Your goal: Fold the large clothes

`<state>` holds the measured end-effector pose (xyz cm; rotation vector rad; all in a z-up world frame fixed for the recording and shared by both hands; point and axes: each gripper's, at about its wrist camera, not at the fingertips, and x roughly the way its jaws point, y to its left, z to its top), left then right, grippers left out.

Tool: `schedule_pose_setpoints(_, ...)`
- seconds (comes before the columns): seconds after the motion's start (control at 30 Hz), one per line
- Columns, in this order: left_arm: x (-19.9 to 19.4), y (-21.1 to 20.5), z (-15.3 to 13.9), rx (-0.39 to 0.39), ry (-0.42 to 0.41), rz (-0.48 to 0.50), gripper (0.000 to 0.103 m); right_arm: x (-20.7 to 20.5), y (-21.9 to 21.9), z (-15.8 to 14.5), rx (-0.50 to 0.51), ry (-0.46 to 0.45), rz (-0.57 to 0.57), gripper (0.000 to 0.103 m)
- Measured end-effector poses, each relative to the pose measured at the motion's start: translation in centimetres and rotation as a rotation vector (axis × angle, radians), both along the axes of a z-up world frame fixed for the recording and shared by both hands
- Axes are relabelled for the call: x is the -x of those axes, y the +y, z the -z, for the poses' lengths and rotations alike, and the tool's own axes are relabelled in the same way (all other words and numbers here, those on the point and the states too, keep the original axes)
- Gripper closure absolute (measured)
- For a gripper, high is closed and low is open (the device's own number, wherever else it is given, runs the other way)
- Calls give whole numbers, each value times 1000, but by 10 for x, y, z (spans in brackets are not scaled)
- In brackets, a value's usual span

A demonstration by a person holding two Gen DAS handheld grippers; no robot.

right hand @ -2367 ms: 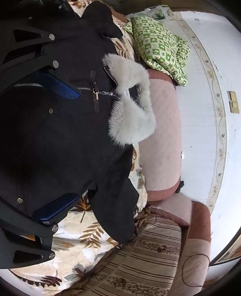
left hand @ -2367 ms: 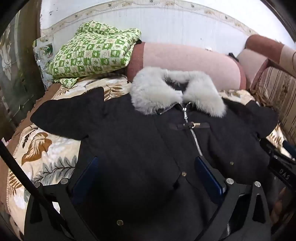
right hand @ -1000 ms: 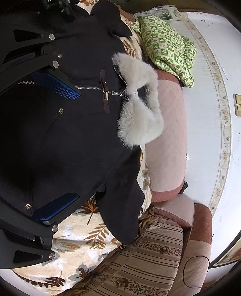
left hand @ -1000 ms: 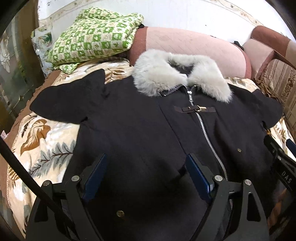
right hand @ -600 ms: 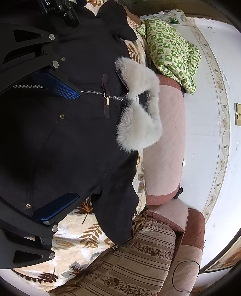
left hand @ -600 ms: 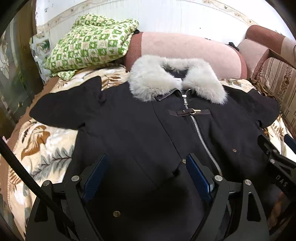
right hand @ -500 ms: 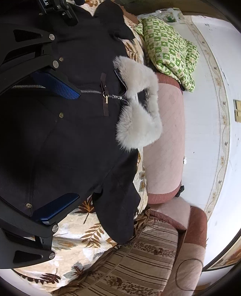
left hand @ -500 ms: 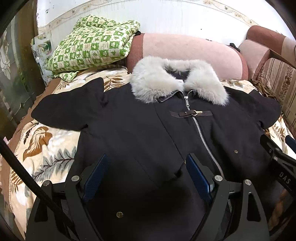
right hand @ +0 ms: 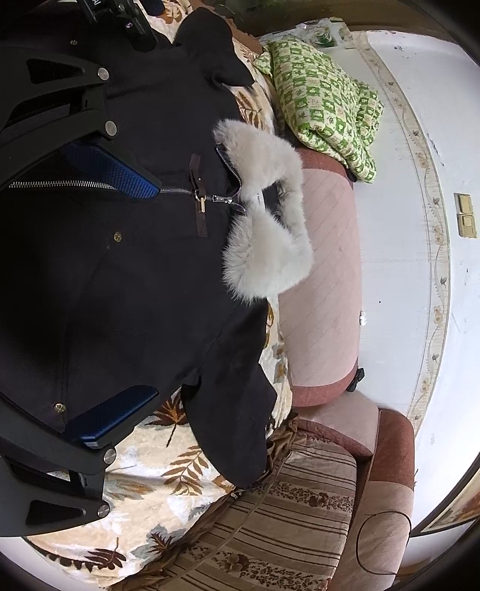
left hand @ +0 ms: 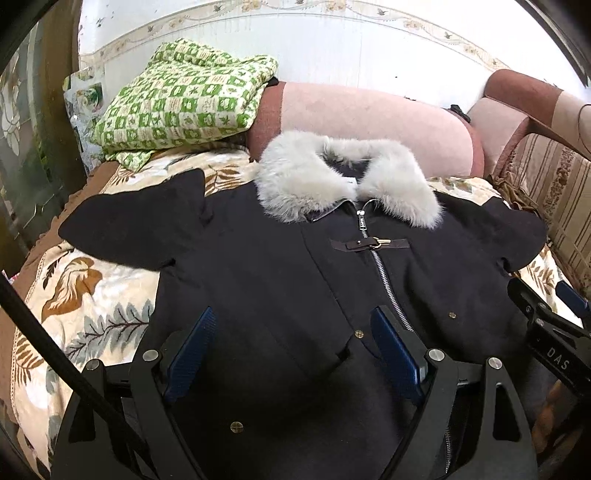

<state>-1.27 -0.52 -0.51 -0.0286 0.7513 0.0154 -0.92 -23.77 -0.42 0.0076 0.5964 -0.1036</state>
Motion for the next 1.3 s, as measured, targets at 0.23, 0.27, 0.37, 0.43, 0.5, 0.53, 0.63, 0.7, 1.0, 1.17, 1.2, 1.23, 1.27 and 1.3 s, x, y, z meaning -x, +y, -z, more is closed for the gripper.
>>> schedule_pose_setpoints(0.23,15,-12,-7,-28,-63,13,18,5,-6,-5,-8,-18,21,1)
schedule_pose_setpoints(0.27,17,-15,-8,-49,-74,13,18,7,-7,-6,-9,-22,25,1)
schedule_pose_setpoints(0.37,22,-23,-9,-80,-101,33,18,10,-7,-8,-8,-29,32,0)
schedule_pose_setpoints(0.43,24,-25,-9,-78,-108,40,18,11,-6,-8,-4,-33,34,1)
schedule_pose_setpoints(0.5,23,-25,-8,-52,-78,52,18,12,-5,-9,2,-37,34,1)
schedule_pose_setpoints(0.53,23,-24,-7,-37,-66,57,18,13,-5,-9,4,-38,34,1)
schedule_pose_setpoints(0.63,21,-23,-4,-7,-29,61,18,14,-3,-10,10,-42,32,1)
schedule_pose_setpoints(0.7,20,-22,-4,-3,-20,50,18,15,-2,-10,13,-43,31,0)
schedule_pose_setpoints(1.0,35,-15,-8,1,-31,13,18,26,-2,-15,36,-79,46,1)
schedule_pose_setpoints(1.17,64,-9,-11,-17,-30,-19,18,43,-7,-24,23,-117,66,1)
schedule_pose_setpoints(1.2,72,-7,-12,-13,-30,-25,18,47,-8,-25,15,-121,68,0)
schedule_pose_setpoints(1.23,78,-5,-13,-13,-29,-28,18,51,-8,-26,7,-124,71,0)
schedule_pose_setpoints(1.27,84,-3,-14,-13,-29,-34,18,57,-9,-26,0,-124,73,1)
schedule_pose_setpoints(1.3,92,0,-16,-11,-31,-43,18,61,-9,-25,-9,-124,74,1)
